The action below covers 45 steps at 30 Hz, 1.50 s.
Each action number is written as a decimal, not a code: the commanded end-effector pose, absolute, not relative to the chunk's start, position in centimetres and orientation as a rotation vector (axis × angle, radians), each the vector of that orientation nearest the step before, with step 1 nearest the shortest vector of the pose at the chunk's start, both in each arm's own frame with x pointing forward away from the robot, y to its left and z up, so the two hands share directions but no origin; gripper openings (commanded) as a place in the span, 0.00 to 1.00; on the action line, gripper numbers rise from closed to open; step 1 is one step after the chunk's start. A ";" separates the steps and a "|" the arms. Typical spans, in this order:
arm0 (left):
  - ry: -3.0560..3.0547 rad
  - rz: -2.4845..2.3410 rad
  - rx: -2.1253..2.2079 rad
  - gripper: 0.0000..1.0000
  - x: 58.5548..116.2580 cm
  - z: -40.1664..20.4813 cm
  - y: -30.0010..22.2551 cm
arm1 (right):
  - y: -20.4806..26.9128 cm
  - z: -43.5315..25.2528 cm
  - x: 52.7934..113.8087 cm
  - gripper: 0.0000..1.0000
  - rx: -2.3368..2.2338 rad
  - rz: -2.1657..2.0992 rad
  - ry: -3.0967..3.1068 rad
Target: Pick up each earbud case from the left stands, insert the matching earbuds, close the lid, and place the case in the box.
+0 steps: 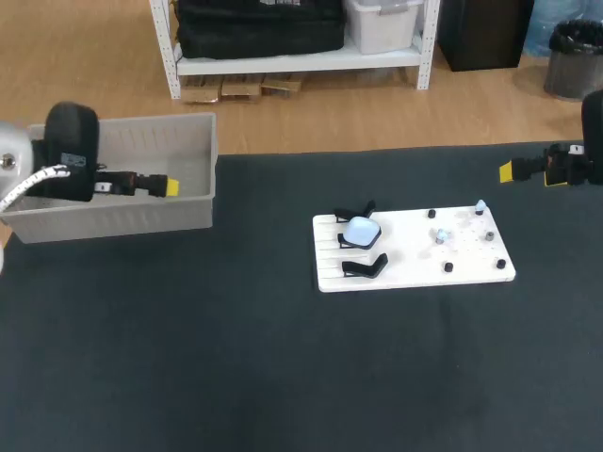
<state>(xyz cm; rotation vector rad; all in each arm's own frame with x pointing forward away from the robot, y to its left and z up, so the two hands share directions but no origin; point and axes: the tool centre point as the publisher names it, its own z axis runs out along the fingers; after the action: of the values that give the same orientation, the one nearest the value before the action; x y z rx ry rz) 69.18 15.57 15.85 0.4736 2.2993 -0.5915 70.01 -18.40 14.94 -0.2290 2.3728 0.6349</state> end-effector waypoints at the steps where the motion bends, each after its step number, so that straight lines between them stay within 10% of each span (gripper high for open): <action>1: 2.233 -0.648 0.587 1.00 70.2 16.3 14.1 | -18.5 14.9 70.1 1.00 -0.232 0.639 2.372; 45: 1.733 -0.900 1.471 1.00 71.1 9.7 -2.2 | -18.5 14.9 70.1 1.00 -0.232 0.639 2.372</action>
<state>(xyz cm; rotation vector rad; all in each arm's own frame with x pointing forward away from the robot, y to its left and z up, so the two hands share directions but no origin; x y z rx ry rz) 70.42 -1.80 10.62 1.4649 1.7587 -0.8807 70.02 -18.41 14.95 -0.2288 2.3728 0.6349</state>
